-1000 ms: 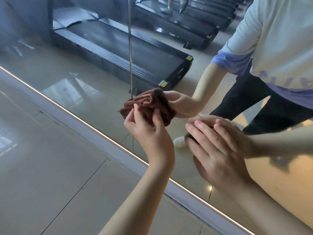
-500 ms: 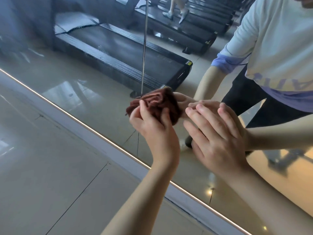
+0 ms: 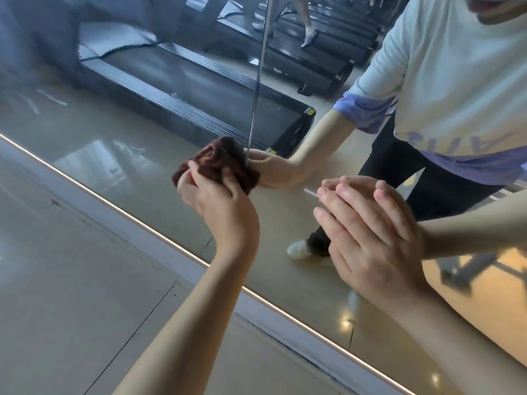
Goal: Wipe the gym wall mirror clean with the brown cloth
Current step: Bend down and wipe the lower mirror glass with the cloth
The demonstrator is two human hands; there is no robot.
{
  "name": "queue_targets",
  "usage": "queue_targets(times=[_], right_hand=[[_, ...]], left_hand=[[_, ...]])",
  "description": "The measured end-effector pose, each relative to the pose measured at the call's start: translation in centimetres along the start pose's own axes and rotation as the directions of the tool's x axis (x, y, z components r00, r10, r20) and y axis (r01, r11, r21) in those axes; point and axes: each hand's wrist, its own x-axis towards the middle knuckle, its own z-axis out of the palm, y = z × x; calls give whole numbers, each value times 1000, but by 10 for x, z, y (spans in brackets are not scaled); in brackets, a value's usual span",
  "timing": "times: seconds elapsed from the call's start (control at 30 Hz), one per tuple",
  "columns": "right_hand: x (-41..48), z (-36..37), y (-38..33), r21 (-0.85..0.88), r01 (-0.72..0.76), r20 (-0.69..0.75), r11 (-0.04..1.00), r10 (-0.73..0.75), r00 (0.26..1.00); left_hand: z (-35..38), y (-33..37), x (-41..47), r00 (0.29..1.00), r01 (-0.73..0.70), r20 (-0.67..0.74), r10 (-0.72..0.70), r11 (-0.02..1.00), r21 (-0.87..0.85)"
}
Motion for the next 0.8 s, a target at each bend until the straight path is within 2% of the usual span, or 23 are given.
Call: queue_targets(times=[0.07, 0.17, 0.23, 0.37, 0.53, 0.7, 0.8], right_hand=[[1, -1, -1, -14, -2, 6, 1000, 2, 1000], [12, 0, -2, -21, 8, 2, 1000, -7, 1000], [23, 2, -1, -29, 7, -26, 1000, -8, 1000], [27, 6, -1, -79, 39, -39, 996, -42, 998], [24, 7, -1, -112, 59, -18, 992, -61, 998], [33, -5, -2, 31, -12, 31, 999, 11, 999], [46, -19, 5, 105, -132, 4, 986, 132, 991]], left_hand=[[-1, 5, -9, 998, -53, 41, 52, 998, 19], [-3, 12, -28, 964, -240, 141, 226, 967, 90], [-3, 11, -23, 957, -270, 140, 252, 954, 127], [-3, 14, -9, 990, -112, 102, 100, 986, 121], [-8, 18, -11, 986, -98, 147, 79, 987, 129], [-16, 27, -15, 977, -65, 211, 25, 980, 187], [-14, 35, -14, 978, -4, 207, -37, 981, 194]])
